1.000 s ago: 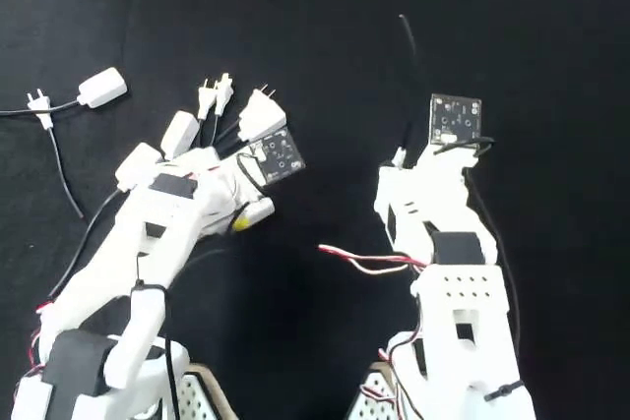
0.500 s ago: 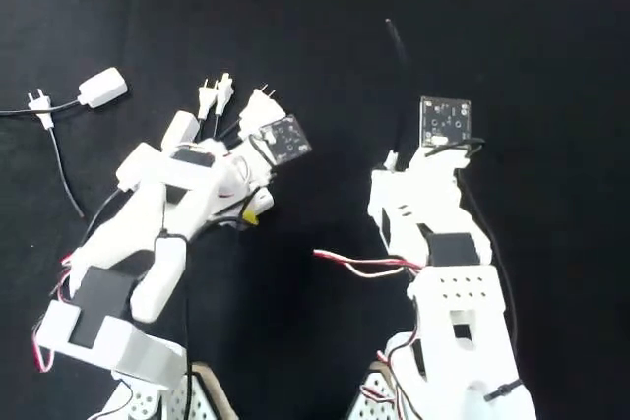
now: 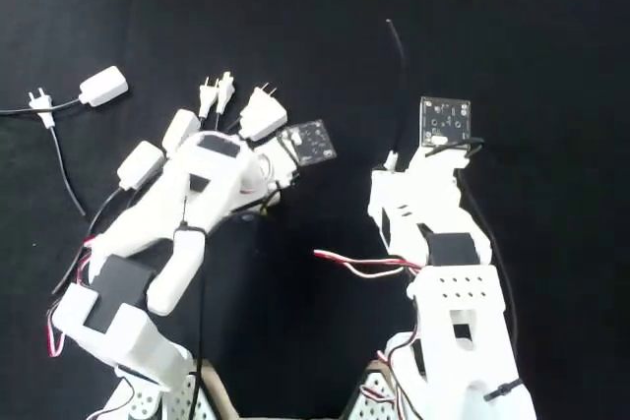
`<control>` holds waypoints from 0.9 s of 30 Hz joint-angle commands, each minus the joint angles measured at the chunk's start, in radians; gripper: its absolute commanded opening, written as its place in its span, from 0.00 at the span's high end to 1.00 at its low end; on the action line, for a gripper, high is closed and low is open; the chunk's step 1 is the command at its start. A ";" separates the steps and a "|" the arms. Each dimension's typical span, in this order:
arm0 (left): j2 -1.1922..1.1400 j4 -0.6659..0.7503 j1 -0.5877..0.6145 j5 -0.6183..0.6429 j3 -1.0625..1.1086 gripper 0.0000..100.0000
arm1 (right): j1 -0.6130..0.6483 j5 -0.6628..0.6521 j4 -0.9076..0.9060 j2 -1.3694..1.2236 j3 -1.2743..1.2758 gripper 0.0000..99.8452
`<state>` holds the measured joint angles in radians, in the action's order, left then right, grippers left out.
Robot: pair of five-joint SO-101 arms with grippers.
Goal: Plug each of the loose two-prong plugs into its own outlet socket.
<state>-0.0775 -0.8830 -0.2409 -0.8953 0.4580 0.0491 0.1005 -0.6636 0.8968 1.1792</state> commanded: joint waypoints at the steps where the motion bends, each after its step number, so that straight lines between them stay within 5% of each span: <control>1: 0.020 -0.117 -0.012 -0.064 -0.142 0.96 | 0.008 -0.008 -0.005 0.004 -0.010 0.99; 6: 0.008 -0.106 -0.042 -0.066 -0.194 0.97 | -0.020 0.000 -0.005 0.004 -0.016 0.99; 12: -0.041 0.133 -0.104 -0.020 -0.113 0.97 | -0.071 0.018 -0.006 0.004 -0.028 0.99; 17: -0.075 0.132 -0.104 -0.011 -0.113 0.96 | -0.063 0.017 -0.006 0.004 -0.027 0.99; 27: -0.072 0.132 -0.110 0.097 -0.114 0.74 | -0.063 0.017 -0.006 0.004 -0.024 0.99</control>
<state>-0.1649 -0.7695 -0.3437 -0.8416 0.3567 -0.0046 0.1097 -0.6636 0.8968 1.1792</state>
